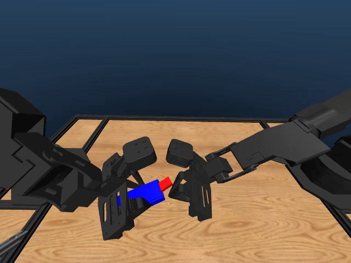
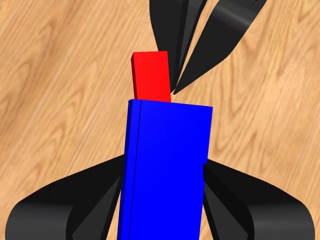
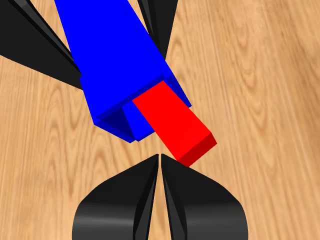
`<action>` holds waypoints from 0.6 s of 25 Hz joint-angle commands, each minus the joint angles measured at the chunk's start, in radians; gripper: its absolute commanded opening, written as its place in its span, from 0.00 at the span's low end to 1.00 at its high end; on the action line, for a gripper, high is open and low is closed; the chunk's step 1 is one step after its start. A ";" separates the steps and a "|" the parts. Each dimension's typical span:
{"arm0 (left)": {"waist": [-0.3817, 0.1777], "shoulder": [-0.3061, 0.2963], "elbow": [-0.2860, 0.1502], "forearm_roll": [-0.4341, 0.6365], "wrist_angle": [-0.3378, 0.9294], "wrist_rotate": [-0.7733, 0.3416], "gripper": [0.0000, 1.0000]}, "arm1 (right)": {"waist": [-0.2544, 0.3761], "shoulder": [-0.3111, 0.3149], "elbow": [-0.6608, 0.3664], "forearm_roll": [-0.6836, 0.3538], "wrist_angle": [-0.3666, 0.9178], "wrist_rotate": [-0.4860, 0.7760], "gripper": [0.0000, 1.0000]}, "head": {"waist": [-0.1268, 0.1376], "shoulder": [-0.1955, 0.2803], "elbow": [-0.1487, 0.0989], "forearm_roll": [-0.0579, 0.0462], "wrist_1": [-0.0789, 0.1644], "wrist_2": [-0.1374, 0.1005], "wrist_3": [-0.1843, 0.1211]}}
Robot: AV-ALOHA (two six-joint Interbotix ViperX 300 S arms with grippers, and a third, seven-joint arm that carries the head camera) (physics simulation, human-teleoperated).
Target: Insert peg into socket
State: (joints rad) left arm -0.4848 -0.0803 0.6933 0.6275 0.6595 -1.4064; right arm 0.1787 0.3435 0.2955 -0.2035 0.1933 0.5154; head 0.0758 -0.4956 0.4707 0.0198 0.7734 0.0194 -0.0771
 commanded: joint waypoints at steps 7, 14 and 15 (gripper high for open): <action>0.014 -0.001 -0.015 0.006 -0.036 0.005 0.00 | 0.008 0.006 -0.085 0.041 -0.045 -0.115 0.00 | 0.003 0.000 -0.022 0.000 -0.019 -0.002 -0.001; 0.013 -0.006 -0.018 0.000 -0.041 0.013 0.00 | 0.019 0.036 -0.138 0.065 -0.011 -0.178 0.00 | -0.008 -0.001 -0.027 -0.007 -0.084 -0.012 -0.013; 0.013 0.003 -0.013 0.002 -0.032 0.015 0.00 | 0.018 0.032 -0.141 0.069 -0.010 -0.177 0.00 | -0.008 -0.003 -0.027 -0.006 -0.085 -0.011 -0.014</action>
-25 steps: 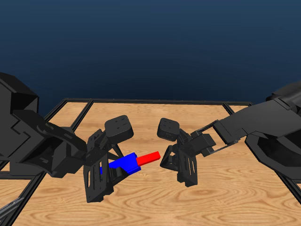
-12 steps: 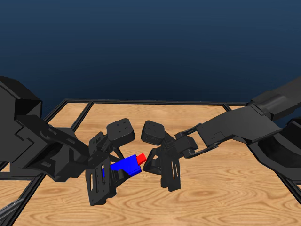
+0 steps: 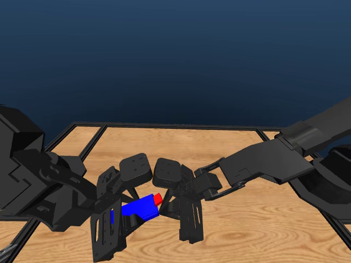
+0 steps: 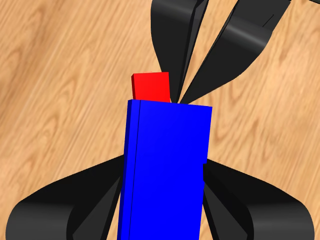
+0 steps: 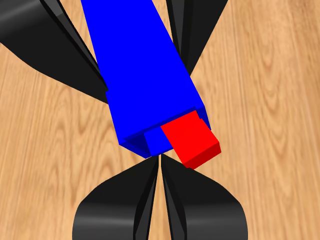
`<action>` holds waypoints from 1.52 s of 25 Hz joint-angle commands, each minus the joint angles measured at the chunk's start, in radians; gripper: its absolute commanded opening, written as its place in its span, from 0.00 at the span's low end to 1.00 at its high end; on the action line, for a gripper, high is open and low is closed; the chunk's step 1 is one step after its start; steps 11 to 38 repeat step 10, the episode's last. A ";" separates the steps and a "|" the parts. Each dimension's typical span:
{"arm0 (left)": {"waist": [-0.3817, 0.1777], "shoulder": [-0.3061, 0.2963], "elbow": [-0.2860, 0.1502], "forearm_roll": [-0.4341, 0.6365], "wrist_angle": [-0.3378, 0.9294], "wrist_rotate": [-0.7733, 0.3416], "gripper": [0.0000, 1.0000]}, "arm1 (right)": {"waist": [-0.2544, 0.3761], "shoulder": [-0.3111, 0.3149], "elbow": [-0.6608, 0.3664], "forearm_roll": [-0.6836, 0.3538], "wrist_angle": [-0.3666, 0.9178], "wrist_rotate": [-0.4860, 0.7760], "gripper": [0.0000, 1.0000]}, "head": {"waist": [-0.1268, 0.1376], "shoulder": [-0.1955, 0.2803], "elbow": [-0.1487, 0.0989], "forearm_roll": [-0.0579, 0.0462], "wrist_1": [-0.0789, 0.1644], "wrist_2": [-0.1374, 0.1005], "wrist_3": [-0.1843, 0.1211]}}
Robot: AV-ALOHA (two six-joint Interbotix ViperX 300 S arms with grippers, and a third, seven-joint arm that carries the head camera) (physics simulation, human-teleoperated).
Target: Insert peg into socket
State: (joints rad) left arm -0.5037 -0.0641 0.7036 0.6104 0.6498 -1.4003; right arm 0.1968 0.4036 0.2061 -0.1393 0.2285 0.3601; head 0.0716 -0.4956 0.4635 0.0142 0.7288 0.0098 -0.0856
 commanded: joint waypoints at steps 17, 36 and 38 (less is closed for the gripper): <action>0.018 -0.039 -0.035 0.026 -0.030 -0.020 0.00 | -0.004 -0.095 0.121 0.098 -0.235 0.009 0.90 | 0.002 -0.019 -0.017 0.002 -0.035 0.004 0.000; 0.018 -0.039 -0.035 0.026 -0.030 -0.020 0.00 | -0.004 -0.095 0.121 0.098 -0.235 0.009 0.90 | 0.002 -0.019 -0.017 0.002 -0.035 0.004 0.000; 0.018 -0.039 -0.035 0.026 -0.030 -0.020 0.00 | -0.004 -0.095 0.121 0.098 -0.235 0.009 0.90 | 0.002 -0.019 -0.017 0.002 -0.035 0.004 0.000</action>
